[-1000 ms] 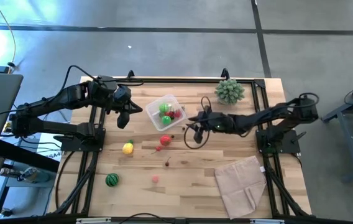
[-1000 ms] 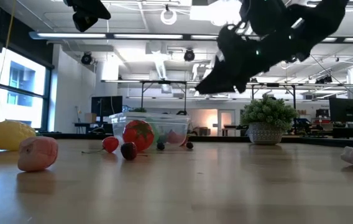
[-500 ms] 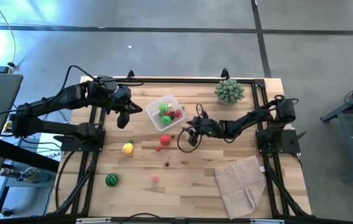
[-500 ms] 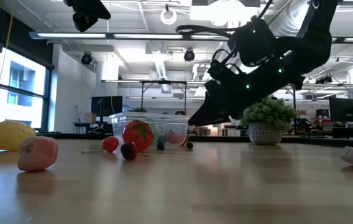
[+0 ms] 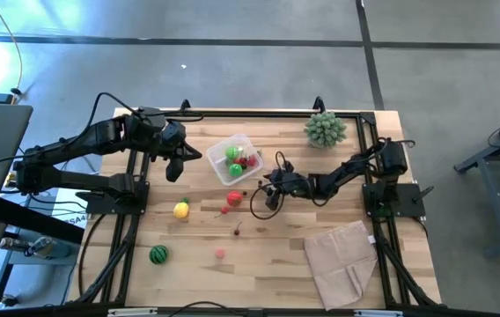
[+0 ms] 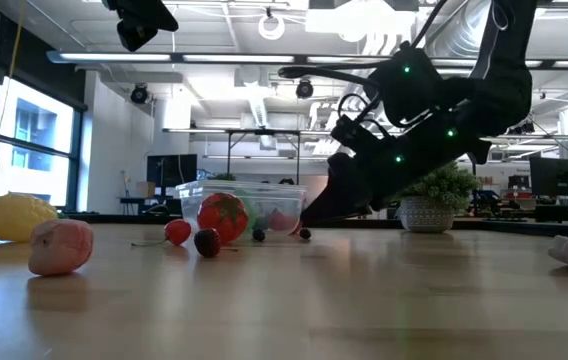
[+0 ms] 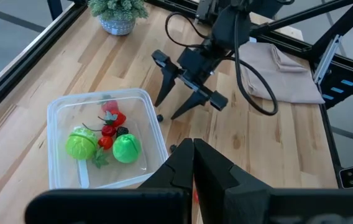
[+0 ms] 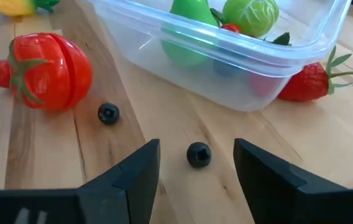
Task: Pick and placing Produce into tupperware
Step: Put the right blueberry into the transparent bin
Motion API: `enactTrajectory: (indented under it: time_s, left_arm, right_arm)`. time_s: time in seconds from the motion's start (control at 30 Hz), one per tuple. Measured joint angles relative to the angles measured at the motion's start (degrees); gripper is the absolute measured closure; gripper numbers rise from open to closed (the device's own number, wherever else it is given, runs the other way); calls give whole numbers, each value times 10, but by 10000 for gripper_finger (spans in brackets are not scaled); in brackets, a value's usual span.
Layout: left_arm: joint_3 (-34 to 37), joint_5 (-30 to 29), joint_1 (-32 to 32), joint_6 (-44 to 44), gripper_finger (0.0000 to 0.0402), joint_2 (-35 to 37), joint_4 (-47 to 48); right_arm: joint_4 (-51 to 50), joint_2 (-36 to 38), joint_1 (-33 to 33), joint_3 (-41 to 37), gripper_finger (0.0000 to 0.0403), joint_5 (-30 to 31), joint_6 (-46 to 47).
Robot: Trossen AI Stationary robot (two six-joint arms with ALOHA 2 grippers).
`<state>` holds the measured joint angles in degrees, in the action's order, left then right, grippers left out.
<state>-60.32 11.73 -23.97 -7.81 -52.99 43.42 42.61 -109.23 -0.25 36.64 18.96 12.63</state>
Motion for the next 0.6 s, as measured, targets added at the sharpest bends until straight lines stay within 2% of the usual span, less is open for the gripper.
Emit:
enactTrajectory:
  time_s: [0.2, 0.6]
  left_arm:
    - [0, 0, 0, 0, 401, 0, 0]
    - [0, 0, 0, 0, 401, 0, 0]
  right_arm:
    - [-3, -1, -9, 0, 205, -8, -7]
    - [-5, -56, -17, 44, 205, -27, -7]
